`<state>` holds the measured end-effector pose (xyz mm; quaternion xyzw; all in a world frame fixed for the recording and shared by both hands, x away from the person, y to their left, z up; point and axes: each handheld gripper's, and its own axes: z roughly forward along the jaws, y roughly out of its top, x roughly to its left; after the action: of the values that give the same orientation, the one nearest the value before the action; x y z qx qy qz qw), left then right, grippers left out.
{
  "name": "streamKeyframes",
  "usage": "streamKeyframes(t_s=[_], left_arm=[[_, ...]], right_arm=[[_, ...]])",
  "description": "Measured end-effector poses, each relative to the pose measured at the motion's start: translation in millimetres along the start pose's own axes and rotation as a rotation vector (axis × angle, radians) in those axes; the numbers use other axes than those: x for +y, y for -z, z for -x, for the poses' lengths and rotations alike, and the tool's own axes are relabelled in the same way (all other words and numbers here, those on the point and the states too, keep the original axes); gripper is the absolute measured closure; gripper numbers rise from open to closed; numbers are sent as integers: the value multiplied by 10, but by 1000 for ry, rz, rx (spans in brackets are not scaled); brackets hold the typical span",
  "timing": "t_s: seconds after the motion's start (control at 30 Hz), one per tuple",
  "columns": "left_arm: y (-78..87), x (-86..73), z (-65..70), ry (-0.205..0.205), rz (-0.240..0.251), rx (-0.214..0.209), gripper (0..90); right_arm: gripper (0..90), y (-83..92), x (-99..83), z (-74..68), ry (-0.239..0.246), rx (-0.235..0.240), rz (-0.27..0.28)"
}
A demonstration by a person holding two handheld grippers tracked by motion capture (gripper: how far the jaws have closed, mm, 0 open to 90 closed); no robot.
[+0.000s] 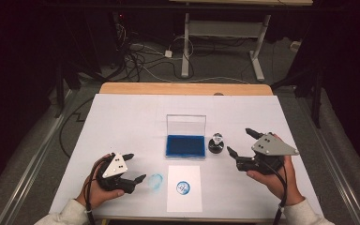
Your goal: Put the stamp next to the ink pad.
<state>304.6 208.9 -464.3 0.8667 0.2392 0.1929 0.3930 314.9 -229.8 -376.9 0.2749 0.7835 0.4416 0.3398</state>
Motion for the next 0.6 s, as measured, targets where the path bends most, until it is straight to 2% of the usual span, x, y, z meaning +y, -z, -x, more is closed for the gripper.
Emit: streamKeyframes(t_s=[0.4, 0.5, 0.6], left_arm=[[-8, -1, 2, -2, -4, 1, 169], [-7, -1, 2, -3, -3, 1, 169], [-9, -1, 2, -2, -5, 3, 169]], right_arm=[[197, 21, -190, -39, 14, -11, 7], [197, 44, -228, -38, 10, -8, 29], [191, 49, -274, -47, 21, -31, 31]])
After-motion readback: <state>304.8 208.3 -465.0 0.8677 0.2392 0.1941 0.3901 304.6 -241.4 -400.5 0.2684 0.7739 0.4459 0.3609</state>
